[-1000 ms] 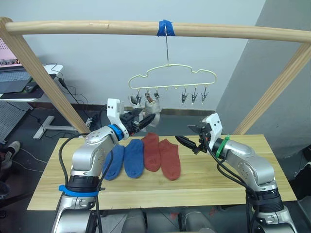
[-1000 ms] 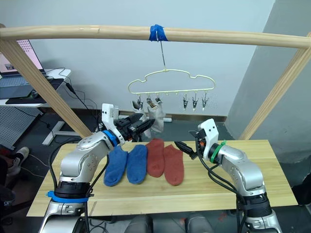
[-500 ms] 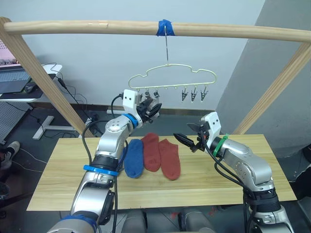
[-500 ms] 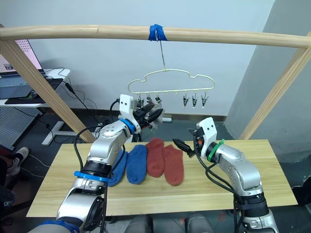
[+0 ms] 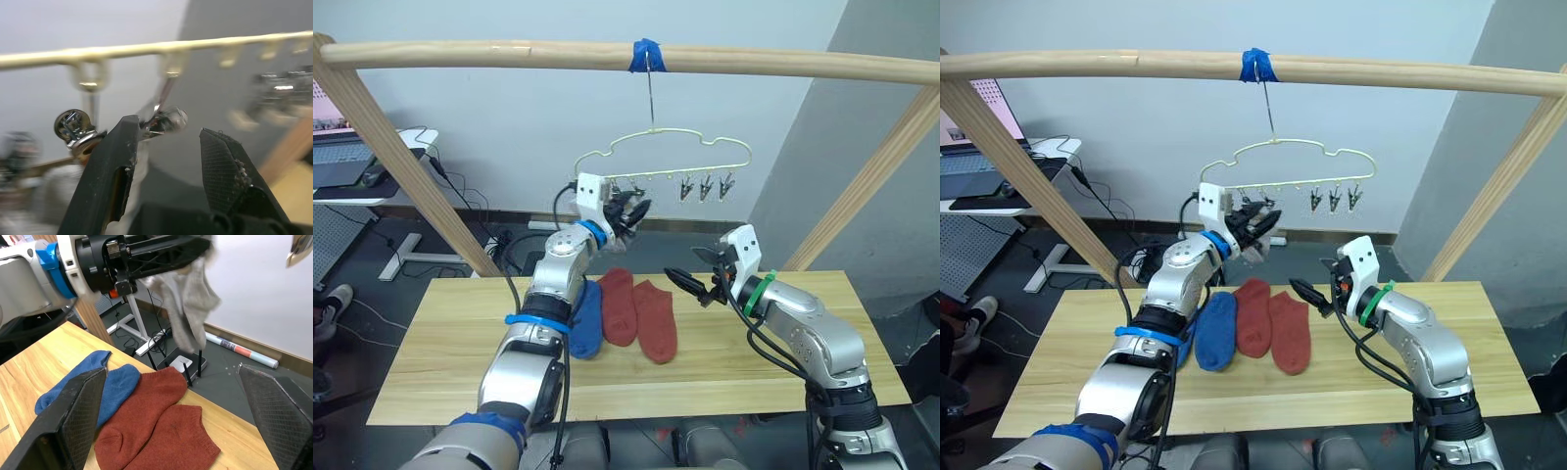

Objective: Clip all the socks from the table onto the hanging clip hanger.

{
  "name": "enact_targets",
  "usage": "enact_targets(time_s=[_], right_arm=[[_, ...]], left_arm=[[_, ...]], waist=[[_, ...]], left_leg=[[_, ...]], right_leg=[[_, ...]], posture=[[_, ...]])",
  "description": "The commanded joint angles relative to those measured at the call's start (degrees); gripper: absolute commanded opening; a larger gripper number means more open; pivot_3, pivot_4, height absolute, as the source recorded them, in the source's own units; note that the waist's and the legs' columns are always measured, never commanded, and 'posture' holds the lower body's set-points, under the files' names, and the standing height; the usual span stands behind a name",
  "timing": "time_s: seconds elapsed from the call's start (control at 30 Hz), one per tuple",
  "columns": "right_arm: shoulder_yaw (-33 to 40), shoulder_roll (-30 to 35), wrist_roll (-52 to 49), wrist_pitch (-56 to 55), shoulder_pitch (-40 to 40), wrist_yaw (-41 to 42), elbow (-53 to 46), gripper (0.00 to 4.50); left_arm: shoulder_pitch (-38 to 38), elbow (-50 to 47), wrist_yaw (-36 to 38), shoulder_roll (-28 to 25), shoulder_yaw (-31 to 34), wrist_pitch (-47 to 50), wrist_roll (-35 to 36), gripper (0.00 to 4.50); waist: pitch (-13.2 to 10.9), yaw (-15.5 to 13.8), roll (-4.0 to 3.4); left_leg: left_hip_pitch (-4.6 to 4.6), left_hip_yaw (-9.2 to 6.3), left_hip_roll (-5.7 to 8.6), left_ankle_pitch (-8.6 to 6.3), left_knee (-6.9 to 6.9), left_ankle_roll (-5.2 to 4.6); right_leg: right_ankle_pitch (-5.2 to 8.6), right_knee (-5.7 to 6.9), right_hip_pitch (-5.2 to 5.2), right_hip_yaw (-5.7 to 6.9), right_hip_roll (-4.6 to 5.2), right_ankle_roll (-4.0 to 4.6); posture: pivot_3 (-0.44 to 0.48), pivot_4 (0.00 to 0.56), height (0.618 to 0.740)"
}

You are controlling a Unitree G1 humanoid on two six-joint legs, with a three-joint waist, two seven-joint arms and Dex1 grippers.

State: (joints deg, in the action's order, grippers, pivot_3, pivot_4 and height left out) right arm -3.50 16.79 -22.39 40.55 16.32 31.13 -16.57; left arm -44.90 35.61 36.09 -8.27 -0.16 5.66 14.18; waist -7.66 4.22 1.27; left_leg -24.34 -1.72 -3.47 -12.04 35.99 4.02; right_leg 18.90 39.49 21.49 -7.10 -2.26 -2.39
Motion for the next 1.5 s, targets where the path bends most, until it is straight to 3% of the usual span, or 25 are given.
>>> enact_targets(time_s=[0.03,0.67,1.13,1.23,1.33,1.5], right_arm=[[0.71,0.53,-0.94,-0.62,0.1,-0.06,-2.41,4.5],[0.22,1.41,-1.51,-0.73,0.63,0.42,-3.59,4.5],[-1.27,2.51,-1.34,-7.76,-0.52,2.32,-8.74,4.5],[-1.21,2.39,-1.6,-7.57,-0.25,1.79,-8.98,4.5],[-1.22,2.44,-1.66,-7.55,-0.28,1.67,-9.04,4.5],[-0.77,2.86,-1.52,-7.77,-0.08,1.27,-8.95,4.5]], left_arm=[[1.69,-7.06,3.8,-0.43,-0.1,3.26,2.47,2.22],[12.93,-19.48,-1.09,-4.81,0.86,8.76,0.31,2.22],[9.83,-12.84,-7.62,-3.03,3.44,-6.57,-2.55,2.22],[9.04,-10.65,-8.0,-2.59,3.45,-7.64,-2.71,1.64],[8.62,-9.27,-8.28,-2.43,3.2,-8.57,-3.02,0.75],[7.51,-5.62,-9.59,-1.91,3.3,-11.57,-4.12,0.75]], waist=[[0.01,0.6,-0.01],[0.04,1.86,-0.05],[0.05,0.83,-0.04],[0.06,0.84,-0.04],[0.06,0.89,-0.04],[0.06,0.86,-0.04]], left_leg=[[0.0,-0.01,0.0,0.0,0.0,0.0],[0.24,-0.15,-0.02,0.02,0.09,-0.01],[0.26,-0.13,-0.01,0.01,0.11,-0.01],[0.26,-0.11,0.0,0.01,0.12,-0.01],[0.26,-0.12,0.0,0.01,0.11,-0.01],[0.25,-0.13,0.0,0.02,0.12,-0.01]], right_leg=[[-0.01,0.01,0.0,0.0,0.0,0.01],[0.0,0.48,-0.07,0.04,-0.04,-0.01],[0.01,0.47,-0.09,0.02,-0.04,-0.04],[0.01,0.47,-0.1,0.01,-0.03,-0.04],[-0.01,0.47,-0.09,0.02,-0.04,0.0],[-0.02,0.47,-0.1,0.04,-0.03,0.01]], posture=[[-0.085,0.076,0.74],[-0.061,0.082,0.74],[-0.067,0.092,0.74],[-0.074,0.085,0.74],[-0.074,0.085,0.74],[-0.086,0.083,0.74]])
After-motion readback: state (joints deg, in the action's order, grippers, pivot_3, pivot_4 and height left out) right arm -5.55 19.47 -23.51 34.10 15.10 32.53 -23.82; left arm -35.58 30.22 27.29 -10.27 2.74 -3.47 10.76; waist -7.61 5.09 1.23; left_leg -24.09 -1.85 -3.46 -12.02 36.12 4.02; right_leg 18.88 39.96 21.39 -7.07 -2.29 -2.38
